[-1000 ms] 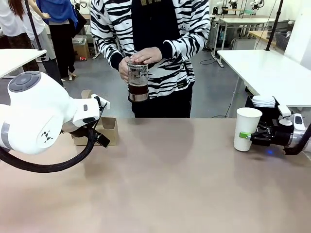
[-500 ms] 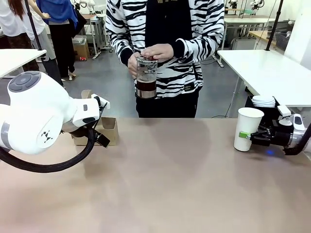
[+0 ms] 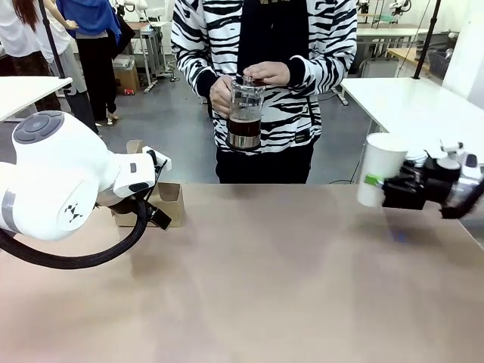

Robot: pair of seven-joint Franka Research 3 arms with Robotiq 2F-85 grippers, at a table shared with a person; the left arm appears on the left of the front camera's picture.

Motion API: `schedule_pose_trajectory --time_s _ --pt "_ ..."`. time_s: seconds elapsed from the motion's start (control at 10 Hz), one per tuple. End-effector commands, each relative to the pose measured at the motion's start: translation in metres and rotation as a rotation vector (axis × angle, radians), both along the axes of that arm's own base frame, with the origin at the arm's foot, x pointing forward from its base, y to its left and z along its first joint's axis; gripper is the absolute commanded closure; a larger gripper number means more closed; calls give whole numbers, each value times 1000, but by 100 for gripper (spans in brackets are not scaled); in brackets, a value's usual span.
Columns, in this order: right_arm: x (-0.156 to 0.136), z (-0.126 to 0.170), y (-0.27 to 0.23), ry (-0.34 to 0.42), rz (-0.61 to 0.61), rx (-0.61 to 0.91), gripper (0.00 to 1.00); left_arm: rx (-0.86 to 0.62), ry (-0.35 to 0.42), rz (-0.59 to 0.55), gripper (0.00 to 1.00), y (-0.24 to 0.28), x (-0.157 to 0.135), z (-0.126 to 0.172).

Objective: Pour a drink into a cup and package it in a carrier.
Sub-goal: Pick up the 600 ml Paper Cup and place it in the middle top area of the table.

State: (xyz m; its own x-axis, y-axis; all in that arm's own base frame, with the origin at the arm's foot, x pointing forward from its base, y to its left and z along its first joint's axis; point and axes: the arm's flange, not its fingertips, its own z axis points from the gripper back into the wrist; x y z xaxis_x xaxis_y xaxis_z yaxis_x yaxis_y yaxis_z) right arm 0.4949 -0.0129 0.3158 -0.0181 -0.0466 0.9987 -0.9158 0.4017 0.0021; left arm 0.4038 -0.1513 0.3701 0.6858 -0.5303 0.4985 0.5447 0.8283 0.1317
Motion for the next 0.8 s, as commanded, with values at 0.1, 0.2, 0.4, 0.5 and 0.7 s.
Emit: schedule_pose_trajectory --time_s 0.1,0.2,0.4,0.5,0.7 --pt "57 10 72 33 -71 12 20 -1 0 0 0 0 0 0" --pt "78 4 93 31 -78 6 20 -1 0 0 0 0 0 0" --pt "115 -22 112 28 -94 -7 20 -1 0 0 0 0 0 0" --pt "127 -34 117 36 -104 -4 20 -1 0 0 0 0 0 0" --pt "140 -58 115 68 -130 -3 20 -1 0 0 0 0 0 0"
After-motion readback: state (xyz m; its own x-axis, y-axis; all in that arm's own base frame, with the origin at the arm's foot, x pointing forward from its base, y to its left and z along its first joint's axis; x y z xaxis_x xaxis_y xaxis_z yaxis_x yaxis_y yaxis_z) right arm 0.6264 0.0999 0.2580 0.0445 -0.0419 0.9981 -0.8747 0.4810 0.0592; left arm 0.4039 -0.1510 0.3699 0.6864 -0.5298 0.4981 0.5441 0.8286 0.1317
